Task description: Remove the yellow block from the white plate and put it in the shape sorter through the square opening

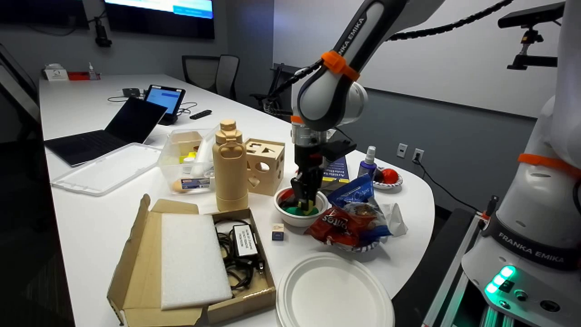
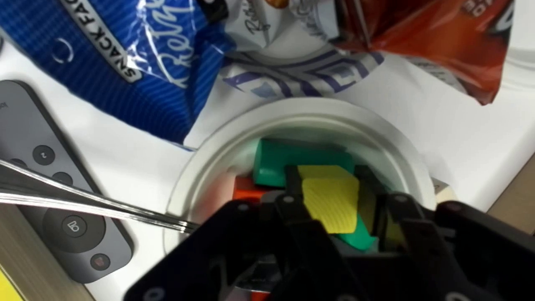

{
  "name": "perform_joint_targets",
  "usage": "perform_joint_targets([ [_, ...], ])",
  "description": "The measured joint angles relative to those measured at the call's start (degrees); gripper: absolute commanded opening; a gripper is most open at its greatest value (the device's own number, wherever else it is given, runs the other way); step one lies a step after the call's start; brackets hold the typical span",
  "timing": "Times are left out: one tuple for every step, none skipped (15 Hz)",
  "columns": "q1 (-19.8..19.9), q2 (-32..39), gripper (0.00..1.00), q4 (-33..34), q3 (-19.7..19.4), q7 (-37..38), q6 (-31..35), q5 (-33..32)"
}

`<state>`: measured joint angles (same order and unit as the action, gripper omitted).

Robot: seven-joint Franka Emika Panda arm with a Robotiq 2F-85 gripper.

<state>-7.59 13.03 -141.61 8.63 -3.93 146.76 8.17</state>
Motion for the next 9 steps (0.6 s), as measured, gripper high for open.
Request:
perform_joint_targets([
  [0.0, 0.0, 0.11, 0.1, 0.0, 0.0, 0.0, 0.0],
  [0.0, 0.0, 0.11, 0.3, -0.01, 0.14, -0.11, -0.16],
  [0.0, -0.01, 0.11, 0.64, -0.02, 0.45, -0.63, -0.46],
  [0.0, -0.03, 0.11, 1.16, -0.07, 0.83, -1.55, -0.86],
  [0.0, -0.08, 0.11, 1.98, -0.14, 1.41, -3.07, -1.38],
  [-0.01, -0.17, 0.11, 3.07, -0.24, 2.26, -5.0, -2.21],
  [-0.02, -0.29, 0.11, 4.39, -0.35, 3.23, -7.28, -3.15],
  [-0.08, -0.43, 0.11, 5.98, -0.53, 4.25, -9.81, -4.12],
  [-0.19, -0.58, 0.11, 7.69, -0.72, 5.31, -12.38, -5.06],
])
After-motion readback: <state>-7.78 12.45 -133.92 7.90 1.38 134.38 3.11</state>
